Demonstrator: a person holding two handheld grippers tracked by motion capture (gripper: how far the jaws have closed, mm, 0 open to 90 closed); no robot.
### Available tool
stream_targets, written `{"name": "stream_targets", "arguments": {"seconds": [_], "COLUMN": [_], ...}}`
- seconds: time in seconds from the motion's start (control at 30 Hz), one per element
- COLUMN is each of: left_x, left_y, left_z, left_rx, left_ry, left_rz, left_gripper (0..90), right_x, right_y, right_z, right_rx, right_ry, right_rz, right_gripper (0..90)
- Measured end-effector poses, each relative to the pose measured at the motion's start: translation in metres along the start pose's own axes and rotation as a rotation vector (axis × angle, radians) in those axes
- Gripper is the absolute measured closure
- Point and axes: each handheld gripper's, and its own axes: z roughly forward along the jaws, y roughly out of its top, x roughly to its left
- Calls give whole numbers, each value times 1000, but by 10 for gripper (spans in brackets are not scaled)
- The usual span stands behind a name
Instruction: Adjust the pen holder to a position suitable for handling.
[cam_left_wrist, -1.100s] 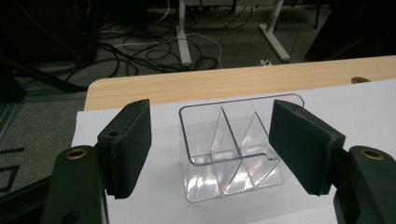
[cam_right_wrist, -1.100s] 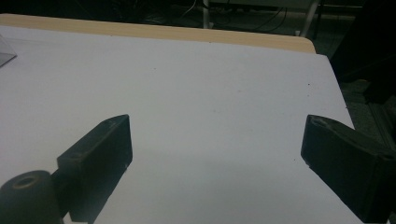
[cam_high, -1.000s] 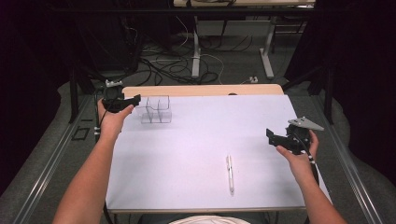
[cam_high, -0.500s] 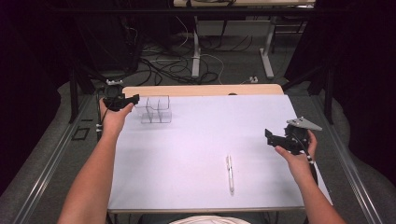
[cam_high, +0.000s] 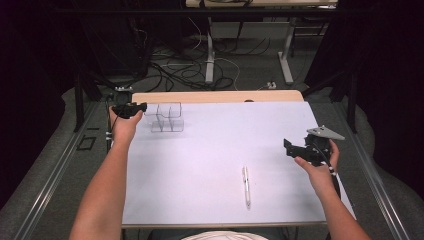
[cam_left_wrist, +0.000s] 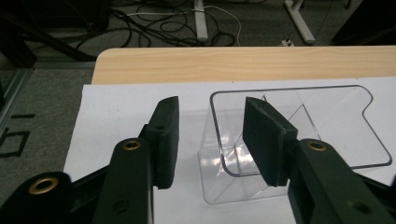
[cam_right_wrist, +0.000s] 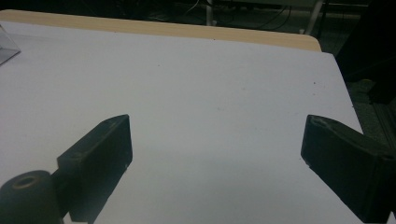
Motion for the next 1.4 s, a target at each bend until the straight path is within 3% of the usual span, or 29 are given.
{"name": "stream_targets", "arguments": {"seconds": [0.2,0.5,1.03,1.4], "left_x": [-3,-2,-9,-9], "left_y": [-1,-4,-5,-5], "left_z": [6,17,24,24], "left_rx": [11,68,125,126], "left_ry": [0,13,15,25], "left_rz": [2,-8,-7,-55], "left_gripper": [624,680,808,866], "right_x": [-1,-1,-2,-1], "right_y": [0,-1,-2,-1], "right_z": [0,0,1,1], "right_rx": [-2,3,1,-1], "right_ry": [6,12,19,24], "right_rz": [7,23,10,13], "right_gripper": [87,87,96,97]}}
